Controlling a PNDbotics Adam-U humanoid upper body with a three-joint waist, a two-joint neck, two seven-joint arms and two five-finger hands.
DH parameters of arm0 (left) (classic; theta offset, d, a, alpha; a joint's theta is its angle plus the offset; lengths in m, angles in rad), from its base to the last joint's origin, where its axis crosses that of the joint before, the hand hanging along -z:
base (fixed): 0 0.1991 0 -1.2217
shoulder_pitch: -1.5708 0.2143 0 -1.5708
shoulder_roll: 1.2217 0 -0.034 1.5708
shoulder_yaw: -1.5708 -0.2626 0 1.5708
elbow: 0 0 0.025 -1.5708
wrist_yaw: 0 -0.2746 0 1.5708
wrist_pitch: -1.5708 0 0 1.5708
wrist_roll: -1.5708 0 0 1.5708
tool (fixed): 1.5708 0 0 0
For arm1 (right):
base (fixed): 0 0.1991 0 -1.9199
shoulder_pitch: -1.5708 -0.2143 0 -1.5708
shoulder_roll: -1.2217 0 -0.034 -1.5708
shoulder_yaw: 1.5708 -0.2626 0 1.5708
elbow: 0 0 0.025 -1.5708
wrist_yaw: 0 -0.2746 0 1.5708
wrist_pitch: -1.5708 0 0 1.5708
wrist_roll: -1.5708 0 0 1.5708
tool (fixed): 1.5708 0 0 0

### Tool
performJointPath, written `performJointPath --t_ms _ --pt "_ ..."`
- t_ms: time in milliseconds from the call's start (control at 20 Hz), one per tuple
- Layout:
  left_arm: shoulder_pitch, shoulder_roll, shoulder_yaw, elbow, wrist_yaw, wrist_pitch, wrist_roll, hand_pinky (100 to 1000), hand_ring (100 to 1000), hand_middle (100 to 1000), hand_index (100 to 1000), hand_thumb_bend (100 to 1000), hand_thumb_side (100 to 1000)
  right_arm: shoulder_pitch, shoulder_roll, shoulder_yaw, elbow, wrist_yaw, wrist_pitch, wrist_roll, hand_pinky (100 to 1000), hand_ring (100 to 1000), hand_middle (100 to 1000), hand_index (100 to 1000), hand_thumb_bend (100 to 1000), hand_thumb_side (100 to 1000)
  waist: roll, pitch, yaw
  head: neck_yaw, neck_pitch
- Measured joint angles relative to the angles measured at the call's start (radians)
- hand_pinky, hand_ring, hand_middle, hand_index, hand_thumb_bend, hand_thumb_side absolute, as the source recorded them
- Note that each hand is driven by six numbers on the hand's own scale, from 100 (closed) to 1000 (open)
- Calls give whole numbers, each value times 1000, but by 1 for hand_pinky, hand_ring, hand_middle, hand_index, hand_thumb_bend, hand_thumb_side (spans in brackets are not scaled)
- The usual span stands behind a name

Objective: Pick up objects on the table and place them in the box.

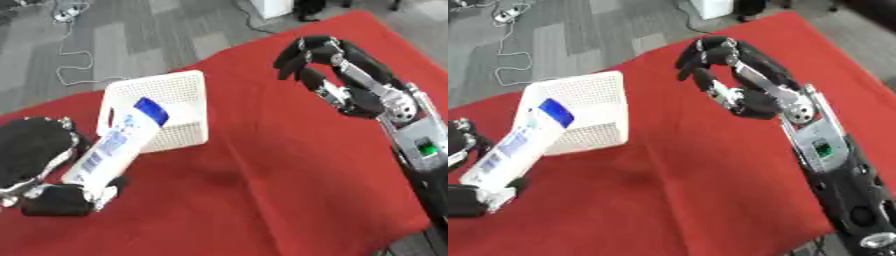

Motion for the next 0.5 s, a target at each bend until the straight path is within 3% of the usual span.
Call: performJointPath --t_ms 500 --pt "-52 22 14 106 -57 12 91 100 100 100 162 243 847 2 0 0 0 0 0 0 466 640 681 678 118 1000 0 -4 -4 0 0"
